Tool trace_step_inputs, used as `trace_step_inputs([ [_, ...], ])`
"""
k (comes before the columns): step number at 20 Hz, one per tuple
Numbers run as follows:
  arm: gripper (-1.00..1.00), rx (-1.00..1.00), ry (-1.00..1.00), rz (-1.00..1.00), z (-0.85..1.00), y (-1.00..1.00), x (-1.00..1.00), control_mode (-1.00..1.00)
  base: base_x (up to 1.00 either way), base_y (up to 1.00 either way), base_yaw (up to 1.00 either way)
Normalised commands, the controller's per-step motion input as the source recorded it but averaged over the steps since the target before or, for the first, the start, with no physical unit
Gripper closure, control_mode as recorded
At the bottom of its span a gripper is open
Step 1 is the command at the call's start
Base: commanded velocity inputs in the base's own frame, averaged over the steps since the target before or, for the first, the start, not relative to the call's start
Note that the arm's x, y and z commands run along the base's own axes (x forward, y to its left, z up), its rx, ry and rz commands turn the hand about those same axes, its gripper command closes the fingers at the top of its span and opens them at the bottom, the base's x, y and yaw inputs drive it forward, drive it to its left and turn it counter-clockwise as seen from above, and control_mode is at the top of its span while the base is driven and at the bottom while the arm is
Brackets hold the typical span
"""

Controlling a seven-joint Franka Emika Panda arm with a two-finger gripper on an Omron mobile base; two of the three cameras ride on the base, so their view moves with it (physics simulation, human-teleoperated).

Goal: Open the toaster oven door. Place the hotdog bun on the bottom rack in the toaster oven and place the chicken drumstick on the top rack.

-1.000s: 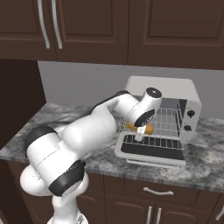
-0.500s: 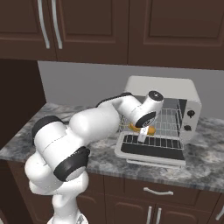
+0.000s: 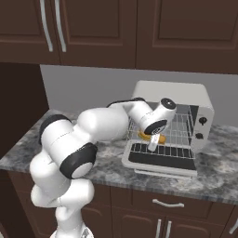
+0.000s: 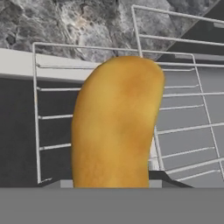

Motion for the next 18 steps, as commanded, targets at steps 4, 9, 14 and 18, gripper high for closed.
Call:
trace_step_inputs([
  [4,1.0,0.03,0.0,0.0,-0.19,0.0,0.02,-1.0,0.0,0.0,0.0],
  [9,1.0,0.02,-0.01,0.0,-0.25,0.0,0.0,-1.0,0.0,0.0,0.0],
  [14,1.0,0.02,-0.02,0.0,-0.04,0.0,0.0,-1.0,0.0,0.0,0.0],
  [18,1.0,0.03,-0.03,0.0,0.0,0.0,0.0,-1.0,0.0,0.0,0.0],
])
